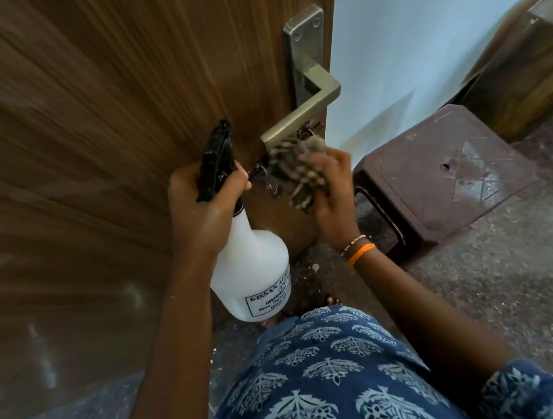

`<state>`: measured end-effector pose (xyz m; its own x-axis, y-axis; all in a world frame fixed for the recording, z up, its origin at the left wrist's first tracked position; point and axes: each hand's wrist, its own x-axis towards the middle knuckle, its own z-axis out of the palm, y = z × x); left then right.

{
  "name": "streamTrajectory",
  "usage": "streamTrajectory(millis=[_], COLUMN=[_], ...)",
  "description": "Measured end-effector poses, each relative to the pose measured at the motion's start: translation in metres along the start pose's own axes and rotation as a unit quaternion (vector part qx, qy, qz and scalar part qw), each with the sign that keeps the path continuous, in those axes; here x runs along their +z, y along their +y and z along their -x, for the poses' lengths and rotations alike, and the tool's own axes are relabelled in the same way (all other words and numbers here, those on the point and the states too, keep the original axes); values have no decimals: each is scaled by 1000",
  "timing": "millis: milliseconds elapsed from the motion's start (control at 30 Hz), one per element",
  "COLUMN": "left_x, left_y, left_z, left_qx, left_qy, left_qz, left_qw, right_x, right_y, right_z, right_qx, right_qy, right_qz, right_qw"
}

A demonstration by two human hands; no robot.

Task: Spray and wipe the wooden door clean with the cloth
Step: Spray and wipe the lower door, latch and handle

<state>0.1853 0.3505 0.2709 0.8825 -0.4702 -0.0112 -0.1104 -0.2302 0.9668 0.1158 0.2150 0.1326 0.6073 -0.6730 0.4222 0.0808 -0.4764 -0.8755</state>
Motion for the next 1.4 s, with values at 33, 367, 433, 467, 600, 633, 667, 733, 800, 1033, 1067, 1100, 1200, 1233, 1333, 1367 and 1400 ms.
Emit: streamTrajectory(millis=[33, 367, 433, 467, 600, 633, 667, 733, 800, 1033, 1067, 1100, 1200, 1233, 1333, 1367, 1400], left_x=[1, 0, -1, -2, -3, -4, -4, -4, -3, 2, 3, 3, 7, 8, 12, 13, 15], left_y=[1, -1, 0, 0, 0, -1, -1, -1, -1, 1, 1, 1, 1, 2, 3, 3, 3], left_z=[1, 5, 5, 5, 5, 6, 6, 7, 9, 15, 15, 16, 21, 24, 30, 32, 34], left_qx=[-6, 31, 31, 32, 57, 58, 56, 64, 72, 74, 72, 74, 79, 81, 82, 83, 86], left_qy=[8, 0, 3, 3, -3, -2, 0, 4, 12, 30, 35, 39, 51, 57, 76, 82, 87], left_qz=[2, 15, 20, 19, 11, 13, 15, 19, 23, 31, 35, 35, 29, 26, 16, 11, 5], left_qw=[1000, 999, 999, 999, 998, 998, 998, 998, 997, 996, 996, 996, 995, 995, 994, 993, 992], right_x=[-3, 22, 34, 37, 23, 15, 6, -11, -19, -11, -9, -9, -12, -12, -14, -13, -11], right_y=[-2, -47, -55, -58, -55, -51, -47, -39, -33, -62, -67, -71, -77, -76, -72, -71, -71], right_z=[-4, -77, -55, -45, -27, -28, -28, -28, -29, -66, -73, -80, -95, -97, -97, -96, -96], right_qx=[81, 354, 342, 339, 325, 346, 378, 434, 450, 383, 405, 430, 497, 510, 519, 514, 511], right_qy=[52, 122, 94, 61, -83, -93, -100, -91, -101, -124, -113, -108, -115, -117, -109, -100, -89], right_qz=[-65, -189, -183, -199, -255, -306, -382, -520, -598, -635, -593, -551, -441, -407, -355, -358, -358], right_qw=[993, 908, 917, 917, 907, 882, 837, 730, 655, 660, 687, 707, 738, 749, 770, 773, 776])
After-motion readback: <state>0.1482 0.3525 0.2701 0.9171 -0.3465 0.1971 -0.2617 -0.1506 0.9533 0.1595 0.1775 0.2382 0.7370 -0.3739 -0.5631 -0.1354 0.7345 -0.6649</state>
